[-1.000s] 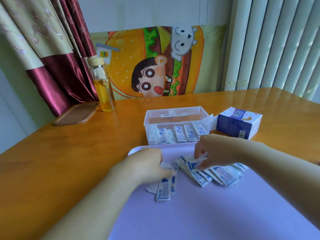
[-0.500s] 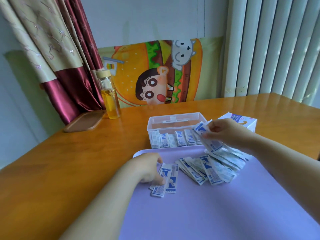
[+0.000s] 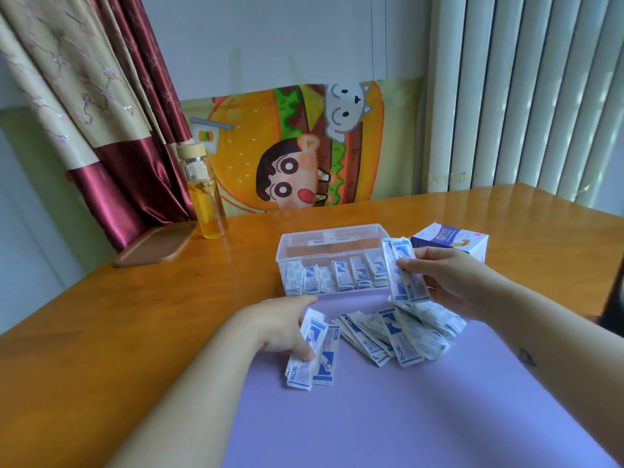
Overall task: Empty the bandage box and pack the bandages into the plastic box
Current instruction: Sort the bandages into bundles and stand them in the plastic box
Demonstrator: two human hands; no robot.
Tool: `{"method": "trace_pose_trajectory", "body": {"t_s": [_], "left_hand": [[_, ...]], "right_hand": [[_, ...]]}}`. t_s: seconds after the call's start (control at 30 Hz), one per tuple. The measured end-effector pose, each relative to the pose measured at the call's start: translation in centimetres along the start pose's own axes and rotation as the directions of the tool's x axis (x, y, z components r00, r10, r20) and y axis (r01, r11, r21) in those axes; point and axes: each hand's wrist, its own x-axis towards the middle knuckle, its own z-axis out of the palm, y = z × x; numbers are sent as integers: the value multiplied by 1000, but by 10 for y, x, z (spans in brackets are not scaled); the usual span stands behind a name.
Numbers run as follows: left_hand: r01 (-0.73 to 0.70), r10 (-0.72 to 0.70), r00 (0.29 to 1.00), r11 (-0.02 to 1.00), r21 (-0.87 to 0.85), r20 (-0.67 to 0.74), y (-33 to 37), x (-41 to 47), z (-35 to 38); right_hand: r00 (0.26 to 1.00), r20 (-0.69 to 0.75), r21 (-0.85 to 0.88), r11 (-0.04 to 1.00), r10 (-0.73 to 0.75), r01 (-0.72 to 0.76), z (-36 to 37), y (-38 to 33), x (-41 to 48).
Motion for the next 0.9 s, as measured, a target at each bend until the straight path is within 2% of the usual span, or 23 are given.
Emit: {"method": "trace_pose_trajectory", "body": {"t_s": [0.1, 0.27, 0.43, 0.57, 0.63, 0.7, 0.73, 0.8, 0.9], "left_hand": [[-18, 10, 998, 991, -135, -59, -11, 1, -3], [-130, 93, 983, 962, -242, -157, -15, 1, -5], [-63, 9, 975, 969, -239, -220, -28, 7, 1], [-20, -58, 953, 968, -251, -298, -31, 4, -2], [-1, -40, 890, 996, -90, -454, -28, -1, -2], [-22, 118, 810, 985, 171, -575, -22, -8, 3], [-75, 213, 801, 963, 259, -560, -18, -12, 7], [-181, 333, 843, 915, 360, -423, -15, -15, 20], [-232, 342, 910, 889, 394, -236, -21, -12, 33]], "right_hand": [[999, 34, -6, 1000, 9, -9, 3, 0, -2], [997, 58, 4, 999, 50, -51, 12, 4, -2], [991, 113, 25, 997, 71, -74, 23, 8, -4], [992, 97, -10, 997, 83, -82, 26, 9, -6], [991, 93, -25, 996, 93, -91, 28, 11, -6], [990, 88, -62, 993, 107, -102, 30, 12, -6], [991, 80, -89, 991, 111, -104, 32, 13, -5], [991, 56, -138, 984, 121, -113, 35, 14, -5], [991, 34, -192, 974, 130, -122, 38, 18, -5]]}}
